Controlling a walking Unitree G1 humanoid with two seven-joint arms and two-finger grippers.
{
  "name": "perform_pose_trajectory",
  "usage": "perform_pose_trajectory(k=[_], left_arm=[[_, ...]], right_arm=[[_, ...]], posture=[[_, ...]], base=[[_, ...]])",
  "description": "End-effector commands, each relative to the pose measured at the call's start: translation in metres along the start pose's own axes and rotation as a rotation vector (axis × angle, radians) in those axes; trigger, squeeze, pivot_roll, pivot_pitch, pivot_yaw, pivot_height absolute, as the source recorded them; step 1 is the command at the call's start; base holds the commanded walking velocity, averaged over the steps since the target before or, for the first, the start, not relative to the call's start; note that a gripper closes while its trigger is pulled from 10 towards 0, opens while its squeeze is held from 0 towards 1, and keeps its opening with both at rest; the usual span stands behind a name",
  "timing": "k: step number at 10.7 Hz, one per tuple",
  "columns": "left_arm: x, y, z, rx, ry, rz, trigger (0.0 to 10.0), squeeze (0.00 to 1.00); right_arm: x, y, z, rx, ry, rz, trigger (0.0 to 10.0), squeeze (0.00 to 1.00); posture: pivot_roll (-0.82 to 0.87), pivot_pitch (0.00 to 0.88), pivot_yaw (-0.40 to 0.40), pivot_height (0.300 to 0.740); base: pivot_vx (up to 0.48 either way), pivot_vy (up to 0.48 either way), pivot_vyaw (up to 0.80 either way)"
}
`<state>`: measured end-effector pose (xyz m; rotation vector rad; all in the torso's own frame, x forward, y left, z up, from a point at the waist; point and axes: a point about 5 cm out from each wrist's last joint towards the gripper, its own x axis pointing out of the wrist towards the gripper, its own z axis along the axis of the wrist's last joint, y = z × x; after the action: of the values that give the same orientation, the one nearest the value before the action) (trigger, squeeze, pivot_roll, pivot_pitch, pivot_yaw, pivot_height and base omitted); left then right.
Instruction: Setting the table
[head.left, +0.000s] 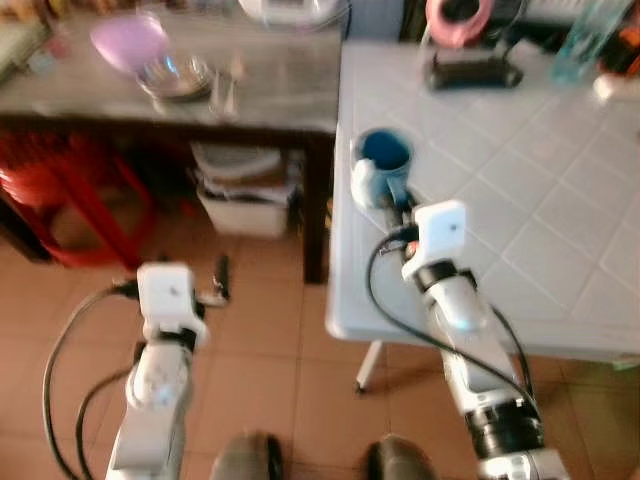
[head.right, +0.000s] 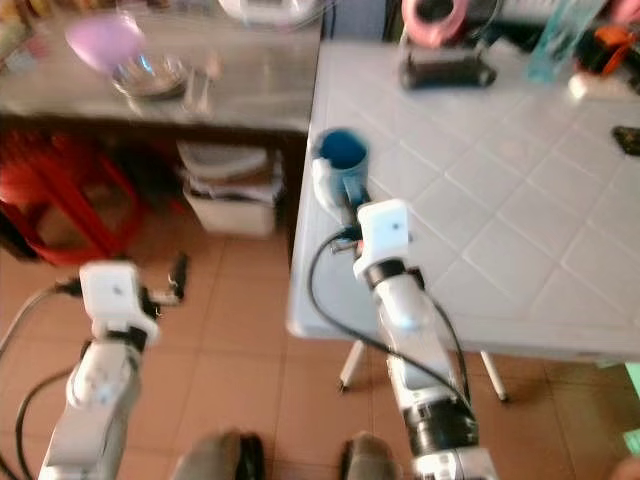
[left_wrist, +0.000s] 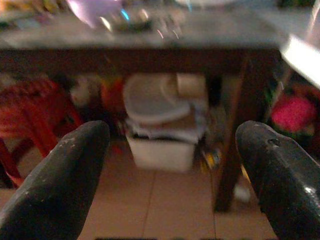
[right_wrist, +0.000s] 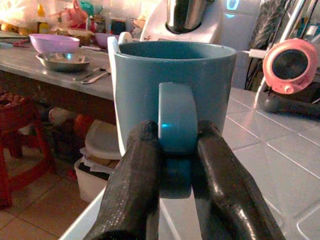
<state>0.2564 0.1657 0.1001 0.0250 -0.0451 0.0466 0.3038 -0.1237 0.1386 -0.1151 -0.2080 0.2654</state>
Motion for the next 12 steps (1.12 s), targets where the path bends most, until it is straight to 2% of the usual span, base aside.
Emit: perform_pose_trajectory(k=[1,3,5,6,8,10,12], left_arm=[[0.003,-0.007,-0.003,-0.017,0.005,-0.007,10.0,0.0],[0.006,-0.009,-0.004,-0.008,-0.022,-0.033,10.0,0.0],[0.001,-0.008,-0.013,0.012,0.003,-0.05,10.0,0.0],[-0.011,-0.002,-0.019,0.016,0.018,-0.055,10.0,0.0],[-0.029,0.007,-0.028,0.034,0.053,-0.05,10.0,0.0],[-0.036,0.003,-0.03,-0.005,0.062,-0.075,10.0,0.0],[-0.034,-0.004,-0.023,-0.022,0.031,-0.104,10.0,0.0]], right_arm=[[-0.005,-0.01,-0.005,0.005,0.023,-0.024,10.0,0.0],[-0.002,-0.014,-0.009,0.008,0.063,-0.059,10.0,0.0],[-0.006,-0.014,-0.012,0.029,0.047,-0.088,10.0,0.0],[-0.027,-0.022,-0.02,0.013,0.088,-0.141,10.0,0.0],[-0.058,-0.028,-0.034,-0.032,0.143,-0.155,10.0,0.0],[-0.064,-0.026,-0.038,-0.029,0.156,-0.157,10.0,0.0],[-0.057,-0.022,-0.032,-0.033,0.126,-0.146,10.0,0.0]], posture=[[0.04,0.0,-0.01,0.74],[0.03,0.0,-0.004,0.74],[0.02,0.0,0.013,0.74],[0.01,0.0,0.017,0.74],[0.0,0.0,0.019,0.74],[0.0,0.0,0.017,0.74],[0.01,0.0,0.018,0.74]], base=[[0.0,0.48,0.0],[0.0,0.48,0.0],[0.159,0.394,0.0],[0.326,0.352,0.0],[0.328,0.351,0.0],[0.414,0.131,0.0],[0.469,0.0,0.0]])
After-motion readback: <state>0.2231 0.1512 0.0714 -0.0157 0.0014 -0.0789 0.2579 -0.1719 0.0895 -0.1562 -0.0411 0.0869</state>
